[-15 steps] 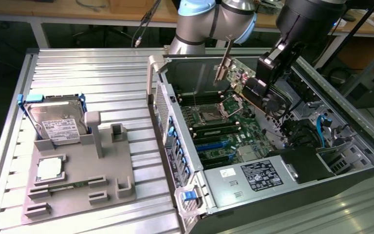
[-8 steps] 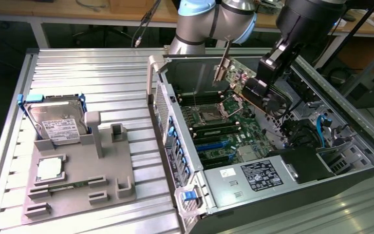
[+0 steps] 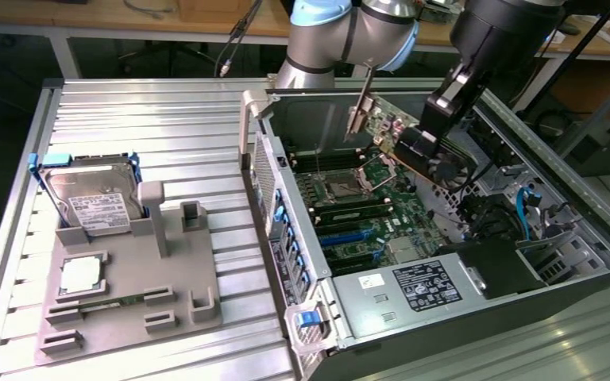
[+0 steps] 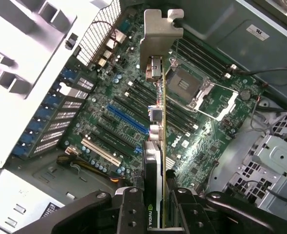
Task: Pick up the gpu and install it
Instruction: 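Insert the gpu into the slot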
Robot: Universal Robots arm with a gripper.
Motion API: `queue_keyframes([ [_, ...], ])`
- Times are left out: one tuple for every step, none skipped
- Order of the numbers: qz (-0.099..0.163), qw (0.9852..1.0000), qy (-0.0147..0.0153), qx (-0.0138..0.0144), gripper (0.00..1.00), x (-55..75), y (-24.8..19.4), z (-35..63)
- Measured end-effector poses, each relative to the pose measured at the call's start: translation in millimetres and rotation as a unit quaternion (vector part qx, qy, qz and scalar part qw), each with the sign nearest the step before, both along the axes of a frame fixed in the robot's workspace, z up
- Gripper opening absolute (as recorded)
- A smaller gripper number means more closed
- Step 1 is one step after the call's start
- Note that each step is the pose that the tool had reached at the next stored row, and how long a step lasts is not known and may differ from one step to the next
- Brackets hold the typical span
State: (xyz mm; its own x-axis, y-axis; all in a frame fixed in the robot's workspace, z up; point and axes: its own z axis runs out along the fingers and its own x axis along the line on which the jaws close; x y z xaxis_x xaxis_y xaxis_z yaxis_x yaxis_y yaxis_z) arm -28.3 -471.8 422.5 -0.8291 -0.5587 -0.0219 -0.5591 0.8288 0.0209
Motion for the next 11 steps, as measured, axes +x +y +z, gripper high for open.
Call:
queue_keyframes([
  [0.003, 1.0000, 0.0000, 0.0000, 0.27, 0.0, 0.0, 0.0],
  [0.007, 1.0000, 0.0000, 0.0000, 0.27, 0.0, 0.0, 0.0],
  [0.010, 0.9999, 0.0000, 0.0000, 0.27, 0.0, 0.0, 0.0],
  [0.014, 0.9999, 0.0000, 0.0000, 0.27, 0.0, 0.0, 0.0],
  [0.018, 0.9998, 0.0000, 0.0000, 0.27, 0.0, 0.0, 0.0],
  [0.021, 0.9998, 0.0000, 0.0000, 0.27, 0.0, 0.0, 0.0],
  [0.024, 0.9997, 0.0000, 0.0000, 0.27, 0.0, 0.0, 0.0],
  [0.028, 0.9996, 0.0000, 0.0000, 0.27, 0.0, 0.0, 0.0],
  [0.031, 0.9995, 0.0000, 0.0000, 0.27, 0.0, 0.0, 0.0],
  [0.035, 0.9994, 0.0000, 0.0000, 0.27, 0.0, 0.0, 0.0],
  [0.037, 0.9993, 0.0000, 0.0000, 0.27, 0.0, 0.0, 0.0],
])
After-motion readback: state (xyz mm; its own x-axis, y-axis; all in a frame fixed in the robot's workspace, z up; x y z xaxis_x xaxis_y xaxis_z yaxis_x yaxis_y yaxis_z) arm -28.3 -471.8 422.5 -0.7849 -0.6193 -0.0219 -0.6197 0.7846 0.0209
